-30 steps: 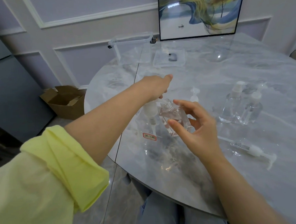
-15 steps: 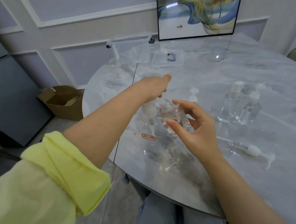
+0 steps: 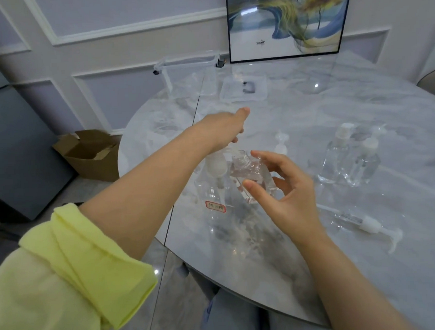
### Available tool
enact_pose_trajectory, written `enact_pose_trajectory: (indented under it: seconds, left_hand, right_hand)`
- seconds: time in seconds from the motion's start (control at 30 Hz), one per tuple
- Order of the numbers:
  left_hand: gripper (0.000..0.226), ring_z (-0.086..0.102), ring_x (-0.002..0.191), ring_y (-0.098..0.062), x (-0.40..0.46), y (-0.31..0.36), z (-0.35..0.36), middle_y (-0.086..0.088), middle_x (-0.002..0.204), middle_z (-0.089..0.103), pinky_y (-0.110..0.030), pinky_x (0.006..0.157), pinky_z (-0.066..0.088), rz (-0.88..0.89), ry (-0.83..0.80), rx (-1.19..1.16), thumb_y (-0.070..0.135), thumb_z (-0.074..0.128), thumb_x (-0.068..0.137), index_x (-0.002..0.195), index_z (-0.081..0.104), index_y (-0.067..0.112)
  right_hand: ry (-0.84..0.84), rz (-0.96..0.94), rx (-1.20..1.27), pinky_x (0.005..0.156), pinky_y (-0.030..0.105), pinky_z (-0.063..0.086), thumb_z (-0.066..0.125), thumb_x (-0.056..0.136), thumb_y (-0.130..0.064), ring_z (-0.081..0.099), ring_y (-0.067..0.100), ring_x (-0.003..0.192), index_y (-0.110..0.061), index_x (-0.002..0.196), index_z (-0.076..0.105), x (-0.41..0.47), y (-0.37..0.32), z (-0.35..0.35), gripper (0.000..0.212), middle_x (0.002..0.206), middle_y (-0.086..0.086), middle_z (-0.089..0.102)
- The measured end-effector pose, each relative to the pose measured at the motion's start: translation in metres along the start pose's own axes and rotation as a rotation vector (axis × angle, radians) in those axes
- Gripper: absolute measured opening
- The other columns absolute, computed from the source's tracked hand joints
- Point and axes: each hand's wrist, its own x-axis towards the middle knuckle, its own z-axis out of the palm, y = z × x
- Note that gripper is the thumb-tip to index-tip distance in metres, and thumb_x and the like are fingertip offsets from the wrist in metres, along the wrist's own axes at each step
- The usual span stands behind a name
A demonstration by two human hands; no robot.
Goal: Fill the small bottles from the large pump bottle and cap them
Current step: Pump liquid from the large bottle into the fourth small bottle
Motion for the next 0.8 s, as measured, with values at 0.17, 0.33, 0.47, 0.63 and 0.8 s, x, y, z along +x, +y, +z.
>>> enact_pose_trajectory:
  seconds: [0.17, 0.33, 0.47, 0.63, 0.8]
  left_hand:
    - [0.067, 0.059, 0.119, -0.027, -0.001, -0.002, 0.002, -0.003, 0.119, 0.068, -0.042, 0.108, 0.037, -0.056, -0.084, 0.053, 0.065, 0.021, 0.103, 0.125, 0.065, 0.02]
    - [0.066, 0.06, 0.116, -0.026, -0.004, 0.009, -0.006, -0.002, 0.119, 0.067, -0.039, 0.1, 0.04, -0.011, -0.029, 0.108, 0.064, 0.02, 0.104, 0.128, 0.064, 0.02]
    - [0.065, 0.061, 0.117, -0.026, -0.002, 0.007, -0.008, 0.0, 0.118, 0.069, -0.041, 0.097, 0.039, -0.018, -0.052, 0.114, 0.066, 0.02, 0.102, 0.125, 0.065, 0.024]
    - [0.066, 0.061, 0.117, -0.026, -0.004, 0.01, -0.008, -0.001, 0.119, 0.069, -0.04, 0.097, 0.039, -0.012, -0.055, 0.119, 0.065, 0.019, 0.103, 0.125, 0.065, 0.022]
    - [0.066, 0.05, 0.133, -0.028, -0.007, 0.005, 0.0, -0.007, 0.145, 0.056, -0.04, 0.111, 0.037, 0.006, -0.009, 0.185, 0.059, 0.018, 0.106, 0.144, 0.054, 0.019]
  right_hand:
    - [0.0, 0.019, 0.014, 0.088, 0.026, 0.055, 0.083, 0.082, -0.022, 0.068, 0.015, 0.107, -0.022, 0.122, 0.069, 0.0, 0.002, 0.0, 0.043, 0.114, -0.009, 0.071]
    - [0.008, 0.029, 0.02, 0.089, 0.032, 0.058, 0.084, 0.082, -0.029, 0.068, 0.018, 0.112, -0.025, 0.123, 0.069, -0.001, -0.001, 0.0, 0.044, 0.119, -0.009, 0.071]
    - [0.011, 0.034, 0.036, 0.087, 0.031, 0.058, 0.08, 0.081, -0.037, 0.068, 0.018, 0.111, -0.026, 0.123, 0.069, 0.0, -0.003, 0.001, 0.045, 0.118, -0.011, 0.071]
    - [0.019, 0.055, 0.032, 0.087, 0.021, 0.053, 0.084, 0.082, -0.028, 0.067, 0.017, 0.113, -0.024, 0.122, 0.069, 0.0, -0.003, 0.0, 0.043, 0.12, -0.013, 0.07]
    - [0.018, 0.057, 0.028, 0.087, 0.034, 0.058, 0.083, 0.081, -0.025, 0.067, 0.019, 0.112, -0.026, 0.121, 0.069, -0.001, 0.0, 0.001, 0.043, 0.118, -0.013, 0.07]
